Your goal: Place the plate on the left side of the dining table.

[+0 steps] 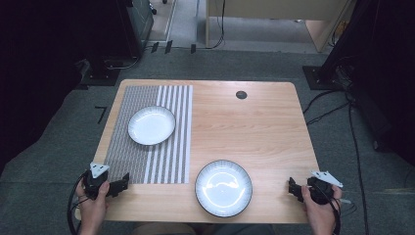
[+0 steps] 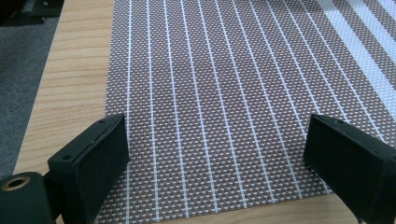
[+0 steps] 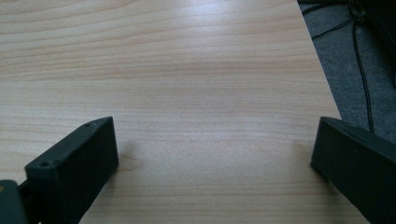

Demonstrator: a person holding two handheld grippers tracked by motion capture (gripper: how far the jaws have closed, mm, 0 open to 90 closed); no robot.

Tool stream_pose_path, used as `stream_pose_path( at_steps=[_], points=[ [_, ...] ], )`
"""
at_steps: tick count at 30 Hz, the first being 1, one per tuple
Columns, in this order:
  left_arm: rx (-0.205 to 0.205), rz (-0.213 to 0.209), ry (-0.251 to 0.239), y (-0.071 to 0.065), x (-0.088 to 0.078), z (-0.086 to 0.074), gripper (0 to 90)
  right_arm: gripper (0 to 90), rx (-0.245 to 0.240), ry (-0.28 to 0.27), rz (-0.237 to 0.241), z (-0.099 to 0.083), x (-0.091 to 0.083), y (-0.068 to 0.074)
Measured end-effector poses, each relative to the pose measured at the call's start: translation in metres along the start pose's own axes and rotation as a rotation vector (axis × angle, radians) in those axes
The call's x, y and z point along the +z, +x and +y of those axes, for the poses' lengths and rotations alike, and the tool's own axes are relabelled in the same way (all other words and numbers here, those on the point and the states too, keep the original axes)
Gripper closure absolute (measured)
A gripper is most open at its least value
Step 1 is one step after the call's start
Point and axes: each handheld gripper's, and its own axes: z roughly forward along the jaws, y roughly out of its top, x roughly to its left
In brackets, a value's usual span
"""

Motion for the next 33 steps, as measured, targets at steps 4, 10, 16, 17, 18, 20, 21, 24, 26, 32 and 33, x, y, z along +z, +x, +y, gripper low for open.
stream_pose_path(
  at_steps=[4,10,16,17,18,20,21,24,26,32,33],
  points=[
    [-0.001,0.001,-0.002,0.0000,-0.0001,-0.0004,6.3,0.0,0.000,-0.001,-0.001,-0.0002,-0.0001,0.0002],
    [-0.002,0.000,-0.004,0.0000,-0.0001,-0.0005,6.4,0.0,0.003,0.001,-0.004,-0.0004,-0.0005,0.0006],
    [-0.002,0.000,-0.004,0.0001,-0.0001,-0.0006,6.3,0.0,0.008,0.001,-0.009,-0.0004,-0.0005,0.0012],
    [-0.002,-0.003,-0.004,0.0004,-0.0002,-0.0006,6.3,0.0,0.008,0.001,-0.010,-0.0005,-0.0005,0.0013],
    [-0.002,-0.003,-0.003,0.0004,-0.0002,-0.0006,6.3,0.0,0.011,0.001,-0.013,-0.0005,-0.0006,0.0016],
    [-0.003,-0.002,-0.003,0.0003,-0.0002,-0.0006,6.3,0.0,0.012,0.001,-0.013,-0.0005,-0.0006,0.0017],
    [-0.002,-0.003,-0.004,0.0004,-0.0002,-0.0006,6.3,0.0,0.012,0.001,-0.013,-0.0004,-0.0006,0.0017],
    [-0.003,-0.002,-0.004,0.0003,-0.0002,-0.0007,6.3,0.0,0.012,0.001,-0.013,-0.0005,-0.0006,0.0016],
    [-0.003,-0.003,-0.004,0.0004,-0.0002,-0.0006,6.3,0.0,0.012,0.001,-0.013,-0.0005,-0.0006,0.0017],
    [-0.001,-0.002,-0.003,0.0002,0.0000,-0.0005,6.1,0.0,0.012,0.001,-0.013,-0.0004,-0.0006,0.0017],
    [-0.002,-0.002,-0.002,0.0002,0.0000,-0.0004,6.0,0.0,0.012,0.001,-0.013,-0.0005,-0.0006,0.0016]
  ],
)
